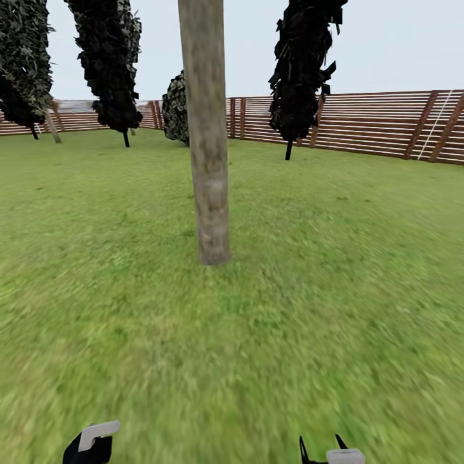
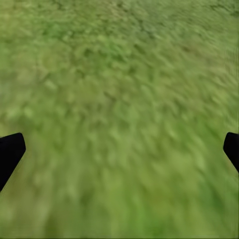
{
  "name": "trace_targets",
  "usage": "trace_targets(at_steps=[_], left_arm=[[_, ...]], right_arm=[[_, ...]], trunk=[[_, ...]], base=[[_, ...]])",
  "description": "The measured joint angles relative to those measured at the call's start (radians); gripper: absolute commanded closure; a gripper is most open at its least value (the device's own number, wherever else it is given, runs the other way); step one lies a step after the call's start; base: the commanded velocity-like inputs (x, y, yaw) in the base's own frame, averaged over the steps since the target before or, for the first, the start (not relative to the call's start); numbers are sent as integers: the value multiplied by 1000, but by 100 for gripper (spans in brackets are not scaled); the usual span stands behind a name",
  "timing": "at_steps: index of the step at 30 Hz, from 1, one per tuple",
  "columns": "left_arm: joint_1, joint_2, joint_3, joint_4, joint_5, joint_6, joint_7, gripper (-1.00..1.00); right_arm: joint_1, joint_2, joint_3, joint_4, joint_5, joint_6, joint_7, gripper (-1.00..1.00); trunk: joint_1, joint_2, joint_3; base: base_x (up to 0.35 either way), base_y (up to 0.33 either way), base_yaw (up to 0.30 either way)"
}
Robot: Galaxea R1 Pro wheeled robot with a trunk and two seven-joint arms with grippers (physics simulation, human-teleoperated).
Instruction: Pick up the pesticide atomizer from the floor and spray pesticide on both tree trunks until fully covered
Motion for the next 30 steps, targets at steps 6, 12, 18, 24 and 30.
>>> trace_targets(at_steps=[6,12,18,24,30], left_arm=[[0,0,0,0,0,0,0,100],[-47,21,-22,-28,-32,20,-276,100],[-121,43,-23,-33,-144,123,-422,100],[-214,51,-23,-34,-302,186,-626,100],[-280,54,-22,-34,-463,273,-835,100]], right_arm=[[0,3,0,0,0,0,-1,-100],[-39,0,73,-103,210,121,9,-100],[-111,1,76,-181,339,283,149,-100],[-230,1,77,-208,356,415,408,-100],[-297,1,77,-215,356,492,618,-100]], trunk=[[0,0,0],[0,0,0],[0,0,0],[0,0,0],[0,0,0]], base=[[338,82,0],[338,15,0],[339,1,0],[339,0,0],[339,0,0]])
